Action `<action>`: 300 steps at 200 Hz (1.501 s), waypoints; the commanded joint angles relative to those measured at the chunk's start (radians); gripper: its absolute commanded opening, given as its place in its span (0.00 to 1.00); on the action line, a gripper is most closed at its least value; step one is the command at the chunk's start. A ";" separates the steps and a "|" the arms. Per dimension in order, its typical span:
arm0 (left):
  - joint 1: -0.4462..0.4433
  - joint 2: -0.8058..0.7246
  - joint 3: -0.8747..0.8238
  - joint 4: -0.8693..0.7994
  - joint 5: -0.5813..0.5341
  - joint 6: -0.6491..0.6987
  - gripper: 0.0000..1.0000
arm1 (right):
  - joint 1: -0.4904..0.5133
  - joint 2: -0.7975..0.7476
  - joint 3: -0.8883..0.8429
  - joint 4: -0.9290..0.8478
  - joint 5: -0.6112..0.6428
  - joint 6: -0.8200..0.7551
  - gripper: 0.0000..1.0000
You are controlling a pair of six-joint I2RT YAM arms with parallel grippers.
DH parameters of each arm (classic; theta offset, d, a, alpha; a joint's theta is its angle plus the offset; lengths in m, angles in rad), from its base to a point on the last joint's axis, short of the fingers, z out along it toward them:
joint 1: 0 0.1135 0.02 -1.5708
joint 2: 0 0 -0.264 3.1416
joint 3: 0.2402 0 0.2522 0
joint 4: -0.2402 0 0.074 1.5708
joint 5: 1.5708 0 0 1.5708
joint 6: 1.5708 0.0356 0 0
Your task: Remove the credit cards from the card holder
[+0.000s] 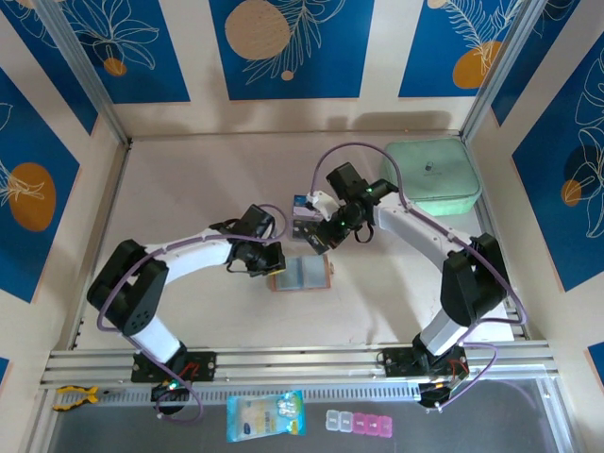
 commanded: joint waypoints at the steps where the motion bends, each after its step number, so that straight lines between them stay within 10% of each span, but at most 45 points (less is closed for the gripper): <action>1: 0.002 -0.058 -0.011 -0.027 -0.057 -0.027 0.11 | -0.004 0.039 0.070 -0.071 0.061 -0.252 0.00; 109: 0.005 -0.133 -0.035 -0.003 -0.135 -0.084 0.11 | -0.059 0.266 0.378 -0.170 -0.004 -0.438 0.00; 300: 0.033 -0.128 -0.040 -0.006 -0.131 -0.088 0.11 | -0.091 0.298 0.432 -0.142 -0.043 -0.513 0.00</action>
